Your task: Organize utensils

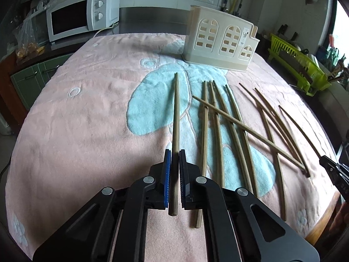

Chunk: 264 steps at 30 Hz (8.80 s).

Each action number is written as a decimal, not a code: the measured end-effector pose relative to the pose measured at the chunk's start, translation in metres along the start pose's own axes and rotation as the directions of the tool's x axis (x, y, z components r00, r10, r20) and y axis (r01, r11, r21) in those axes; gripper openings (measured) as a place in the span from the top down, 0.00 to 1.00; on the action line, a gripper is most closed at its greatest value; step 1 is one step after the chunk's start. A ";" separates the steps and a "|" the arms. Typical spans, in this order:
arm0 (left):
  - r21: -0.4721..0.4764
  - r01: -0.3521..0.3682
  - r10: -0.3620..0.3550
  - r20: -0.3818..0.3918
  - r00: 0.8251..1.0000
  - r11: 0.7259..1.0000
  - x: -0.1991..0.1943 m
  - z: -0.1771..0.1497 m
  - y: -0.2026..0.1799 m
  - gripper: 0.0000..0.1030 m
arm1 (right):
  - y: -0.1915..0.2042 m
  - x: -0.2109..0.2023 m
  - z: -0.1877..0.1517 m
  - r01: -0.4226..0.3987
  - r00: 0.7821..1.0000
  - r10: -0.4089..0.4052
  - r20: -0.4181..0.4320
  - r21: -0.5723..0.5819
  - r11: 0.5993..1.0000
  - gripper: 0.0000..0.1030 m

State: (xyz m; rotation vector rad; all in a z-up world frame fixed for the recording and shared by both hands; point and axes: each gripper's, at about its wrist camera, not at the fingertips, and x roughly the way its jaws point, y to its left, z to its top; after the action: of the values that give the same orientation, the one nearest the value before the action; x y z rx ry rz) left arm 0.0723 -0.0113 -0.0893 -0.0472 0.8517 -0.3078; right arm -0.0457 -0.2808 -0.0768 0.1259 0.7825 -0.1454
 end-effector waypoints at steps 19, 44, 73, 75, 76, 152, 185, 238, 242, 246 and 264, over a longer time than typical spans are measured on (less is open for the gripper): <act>0.029 0.102 -0.106 0.235 0.966 0.994 -0.057 0.052 -0.009 0.99 | 0.005 -0.035 0.089 -0.093 0.968 0.099 0.231 -0.034 0.995 0.93; 0.057 0.017 -0.013 -0.077 0.997 0.998 0.008 -0.013 0.006 0.74 | 0.007 -0.032 0.088 -0.116 0.964 0.124 0.237 -0.047 0.992 0.94; 0.065 0.075 -0.088 0.231 0.969 0.995 -0.057 0.065 -0.013 0.95 | 0.008 -0.048 0.131 -0.173 0.940 0.194 0.282 -0.097 0.980 0.94; 0.073 0.077 -0.093 0.239 0.967 0.994 -0.060 0.073 -0.016 0.95 | 0.006 -0.048 0.142 -0.194 0.937 0.216 0.276 -0.104 0.976 0.94; 0.074 0.086 -0.102 0.240 0.966 0.994 -0.061 0.078 -0.017 0.95 | 0.006 -0.049 0.149 -0.209 0.935 0.231 0.271 -0.108 0.972 0.94; 0.123 0.026 -0.065 0.325 0.943 0.992 -0.098 0.143 -0.045 0.36 | 0.041 0.016 0.095 -0.406 0.913 0.399 -0.078 -0.256 0.878 0.76; 0.180 0.042 -0.037 -0.033 0.999 0.983 -0.019 -0.003 -0.026 0.68 | 0.059 0.058 0.035 -0.419 0.906 0.365 -0.215 -0.329 0.846 0.93; 0.099 0.114 -0.132 0.198 0.971 0.989 -0.046 0.060 -0.024 0.95 | 0.042 -0.047 0.149 -0.404 0.880 0.451 0.146 -0.264 0.876 0.93; 0.098 0.134 -0.153 0.215 0.965 0.986 -0.050 0.080 -0.025 0.95 | 0.038 -0.049 0.168 -0.398 0.882 0.445 0.156 -0.259 0.880 0.93; 0.122 0.138 -0.165 0.245 0.955 0.983 -0.060 0.105 -0.031 0.95 | 0.029 -0.050 0.193 -0.374 0.892 0.421 0.167 -0.253 0.892 0.93; 0.185 0.140 -0.213 0.473 0.855 0.973 -0.114 0.250 -0.073 0.95 | 0.005 -0.035 0.293 -0.204 0.951 0.259 0.167 -0.286 0.936 0.93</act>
State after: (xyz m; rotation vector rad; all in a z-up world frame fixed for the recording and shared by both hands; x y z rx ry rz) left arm 0.1702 -0.0690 0.1707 -0.0663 0.3137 -0.5058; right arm 0.1338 -0.3218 0.1542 -0.0512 0.5712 0.1712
